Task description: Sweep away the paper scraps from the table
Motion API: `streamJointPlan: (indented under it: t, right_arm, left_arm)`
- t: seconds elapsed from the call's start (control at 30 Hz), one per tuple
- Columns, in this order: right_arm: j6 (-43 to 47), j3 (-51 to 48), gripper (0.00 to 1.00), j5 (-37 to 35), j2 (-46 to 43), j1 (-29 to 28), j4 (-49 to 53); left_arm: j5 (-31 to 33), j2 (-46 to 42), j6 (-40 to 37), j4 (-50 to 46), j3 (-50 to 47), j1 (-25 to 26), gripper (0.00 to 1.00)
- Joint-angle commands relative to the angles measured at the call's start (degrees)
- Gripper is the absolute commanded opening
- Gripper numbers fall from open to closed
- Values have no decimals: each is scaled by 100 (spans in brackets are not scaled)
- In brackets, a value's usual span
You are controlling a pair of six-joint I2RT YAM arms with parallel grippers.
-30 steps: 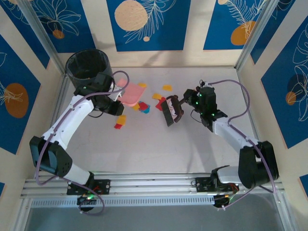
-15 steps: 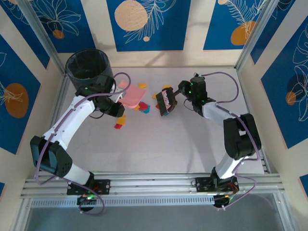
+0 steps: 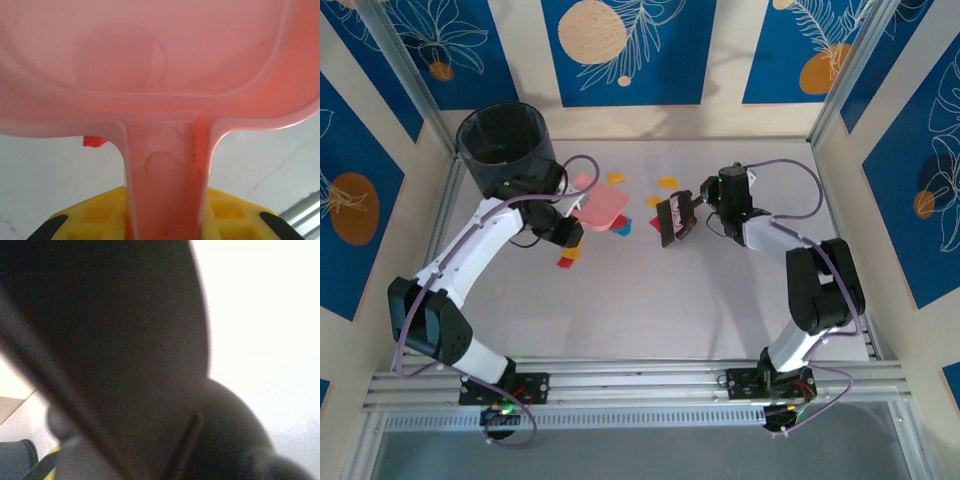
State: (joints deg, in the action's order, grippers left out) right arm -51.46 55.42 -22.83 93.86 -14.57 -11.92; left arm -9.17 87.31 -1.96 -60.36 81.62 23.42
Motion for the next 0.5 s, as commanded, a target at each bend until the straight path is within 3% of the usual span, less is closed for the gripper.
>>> streamJointPlan:
  t: [0.0,0.27,0.47]
  right_arm:
    - [230,-279,0,-609,-422,-19,677]
    - [588,-703,0,-1191,-1254,-386,1235]
    - [943,-895,0,-571,-1770,-443,598]
  left_arm:
    - [-113,115,-180,-254,26,161,0]
    - [-67,314,-308,-414,-22,445,0]
    - [12,543,-407,-503,-34,668,0]
